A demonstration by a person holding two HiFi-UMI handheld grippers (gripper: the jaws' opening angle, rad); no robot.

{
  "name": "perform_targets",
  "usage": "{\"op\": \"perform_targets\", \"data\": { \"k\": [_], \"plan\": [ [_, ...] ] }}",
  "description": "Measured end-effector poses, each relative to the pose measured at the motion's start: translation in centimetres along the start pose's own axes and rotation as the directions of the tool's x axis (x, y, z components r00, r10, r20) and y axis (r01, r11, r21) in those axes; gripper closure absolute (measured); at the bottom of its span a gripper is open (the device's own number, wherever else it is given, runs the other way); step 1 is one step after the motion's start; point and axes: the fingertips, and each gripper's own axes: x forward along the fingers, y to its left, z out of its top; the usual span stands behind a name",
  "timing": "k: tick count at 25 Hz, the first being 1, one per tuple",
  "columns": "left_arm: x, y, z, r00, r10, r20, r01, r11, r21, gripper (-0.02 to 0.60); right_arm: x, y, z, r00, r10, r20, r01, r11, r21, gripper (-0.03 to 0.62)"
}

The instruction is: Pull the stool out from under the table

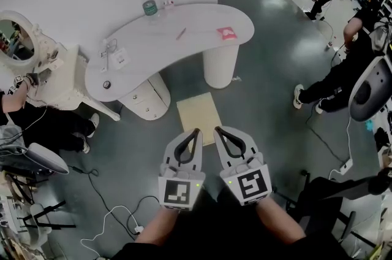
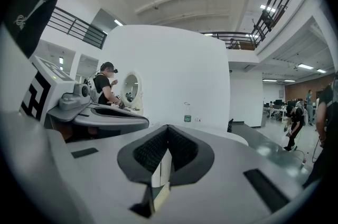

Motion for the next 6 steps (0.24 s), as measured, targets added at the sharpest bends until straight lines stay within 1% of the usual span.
{"op": "perform_targets", "data": {
  "k": [6],
  "plan": [
    [0.22, -0.01, -0.09, 1.0, -0.001, 0.003, 0.001, 1.0, 0.003, 0.577, 0.08, -0.34, 0.06, 1.0, -0.005, 0.006, 0.005, 1.0, -0.007, 0.588]
  ]
}}
